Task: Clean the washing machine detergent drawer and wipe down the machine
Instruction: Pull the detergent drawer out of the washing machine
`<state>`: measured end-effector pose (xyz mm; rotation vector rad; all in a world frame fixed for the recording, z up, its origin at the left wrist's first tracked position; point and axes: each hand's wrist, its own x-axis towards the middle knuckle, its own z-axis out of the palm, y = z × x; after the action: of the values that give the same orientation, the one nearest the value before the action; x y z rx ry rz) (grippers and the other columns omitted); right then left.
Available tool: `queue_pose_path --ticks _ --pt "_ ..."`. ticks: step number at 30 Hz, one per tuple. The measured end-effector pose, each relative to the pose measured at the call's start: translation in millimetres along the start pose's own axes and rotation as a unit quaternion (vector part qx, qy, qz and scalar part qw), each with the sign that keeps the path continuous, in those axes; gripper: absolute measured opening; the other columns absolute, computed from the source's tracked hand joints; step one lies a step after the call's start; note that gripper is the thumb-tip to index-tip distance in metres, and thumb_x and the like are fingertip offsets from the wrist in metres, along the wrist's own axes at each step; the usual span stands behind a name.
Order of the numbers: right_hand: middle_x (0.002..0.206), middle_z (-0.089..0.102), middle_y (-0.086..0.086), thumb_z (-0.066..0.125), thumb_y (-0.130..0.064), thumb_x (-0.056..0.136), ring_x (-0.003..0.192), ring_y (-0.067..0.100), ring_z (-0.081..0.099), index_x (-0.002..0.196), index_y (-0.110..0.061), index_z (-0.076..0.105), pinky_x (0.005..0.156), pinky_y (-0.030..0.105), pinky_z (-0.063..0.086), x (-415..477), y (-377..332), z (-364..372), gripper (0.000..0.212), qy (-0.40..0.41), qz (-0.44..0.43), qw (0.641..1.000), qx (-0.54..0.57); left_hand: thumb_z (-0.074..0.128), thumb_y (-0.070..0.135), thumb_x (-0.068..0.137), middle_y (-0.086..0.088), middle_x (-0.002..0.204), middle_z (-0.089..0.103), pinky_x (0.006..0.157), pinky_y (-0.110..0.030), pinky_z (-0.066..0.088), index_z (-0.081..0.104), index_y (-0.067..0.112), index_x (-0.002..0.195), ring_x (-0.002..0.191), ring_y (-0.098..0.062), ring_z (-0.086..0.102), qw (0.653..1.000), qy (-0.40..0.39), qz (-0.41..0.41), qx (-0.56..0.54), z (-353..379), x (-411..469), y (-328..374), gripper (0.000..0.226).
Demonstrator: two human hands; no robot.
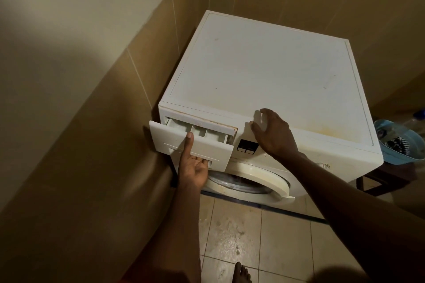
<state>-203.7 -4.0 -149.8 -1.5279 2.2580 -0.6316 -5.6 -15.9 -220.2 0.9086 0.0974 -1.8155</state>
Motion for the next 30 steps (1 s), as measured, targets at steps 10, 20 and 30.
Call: queue_pose_path --ticks 10,20,30 --pt "0.106 0.068 0.005 0.058 -0.011 0.084 0.095 0.023 0.062 0.104 -0.013 0.069 0.081 0.028 0.047 -18 -18 18 0.022 0.034 -0.094 0.994 0.044 0.07 0.031 0.077 -0.014 0.126 0.063 0.095 -0.048 0.048 0.042 0.017 0.143 0.117 -0.031 0.059 0.999 0.023 -0.016 0.032 -27 -34 7 0.072" --pt "0.099 0.071 0.006 0.054 -0.012 0.086 0.088 0.023 0.065 0.103 -0.013 0.072 0.078 0.034 0.053 -26 -49 40 0.025 -0.036 -0.124 0.992 -0.001 0.1 0.037 0.026 -0.014 0.125 0.064 0.08 -0.044 0.052 0.043 0.018 0.143 0.117 -0.031 0.059 0.998 0.039 -0.031 0.038 -57 -53 13 0.132" --pt "0.15 0.041 0.0 0.051 -0.007 0.083 0.131 0.03 0.043 0.145 -0.016 0.039 0.107 0.046 0.039 -25 -75 75 0.064 -0.218 -0.159 0.953 -0.135 0.068 0.03 0.077 -0.015 0.116 0.066 0.082 -0.043 0.057 0.041 0.016 0.143 0.109 -0.031 0.063 0.998 0.045 -0.022 0.045 -60 -60 13 0.073"
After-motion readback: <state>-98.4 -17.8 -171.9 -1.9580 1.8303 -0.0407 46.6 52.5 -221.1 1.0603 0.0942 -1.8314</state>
